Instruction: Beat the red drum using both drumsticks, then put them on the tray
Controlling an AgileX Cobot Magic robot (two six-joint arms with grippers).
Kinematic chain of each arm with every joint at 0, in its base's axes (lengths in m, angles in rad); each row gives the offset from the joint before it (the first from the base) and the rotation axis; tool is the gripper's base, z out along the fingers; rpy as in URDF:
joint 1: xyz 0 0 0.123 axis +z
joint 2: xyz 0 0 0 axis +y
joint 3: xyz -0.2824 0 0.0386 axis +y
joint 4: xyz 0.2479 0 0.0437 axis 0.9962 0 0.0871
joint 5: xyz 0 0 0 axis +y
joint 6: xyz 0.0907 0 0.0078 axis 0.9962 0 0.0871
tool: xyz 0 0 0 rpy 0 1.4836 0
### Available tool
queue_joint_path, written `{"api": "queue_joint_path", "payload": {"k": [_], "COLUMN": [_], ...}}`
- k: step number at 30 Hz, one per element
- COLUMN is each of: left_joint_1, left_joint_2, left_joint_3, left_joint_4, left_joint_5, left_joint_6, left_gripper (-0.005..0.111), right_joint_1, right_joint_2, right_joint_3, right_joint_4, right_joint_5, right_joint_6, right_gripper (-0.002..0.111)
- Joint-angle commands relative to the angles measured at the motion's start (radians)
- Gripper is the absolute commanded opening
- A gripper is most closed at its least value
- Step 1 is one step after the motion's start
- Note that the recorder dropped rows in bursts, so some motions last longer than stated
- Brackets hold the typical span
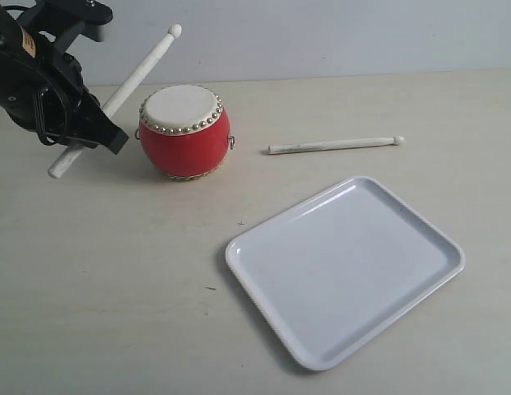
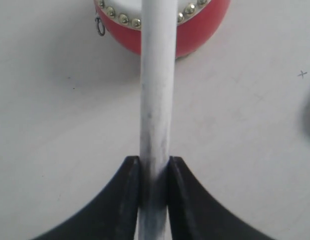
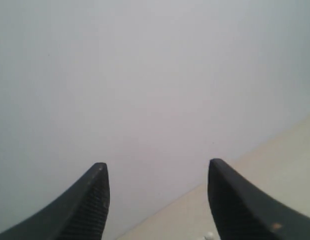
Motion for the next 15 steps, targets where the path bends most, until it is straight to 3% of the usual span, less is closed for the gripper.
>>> {"api": "queue_joint_path", "payload": {"k": [1,6,15], "left_joint_1": [0.003,0.003,0.003], "left_joint_2": [-0.003,-0.003,-0.003], "left_joint_3": [-0.008,-0.008,-0.008], "left_joint_4": [-0.011,-0.011,-0.019], "left_joint_5": [-0.007,-0.007,-0.007], "left_joint_6": [0.003,0.003,0.0], "left_gripper": [0.0,0.0,0.0], "right_joint_1": [-0.005,-0.005,-0.005], "right_joint_2": [-0.006,0.041,0.421], "right_joint_3": [0.004,-0.003,-0.239], "right_joint_4": [0.013,0.01,-0.02], "right_joint_5": [-0.083,-0.168,-0.063], "right_joint_6": [0.2,0.343,0.343], "right_gripper": [0.056,0.056,0.058]}}
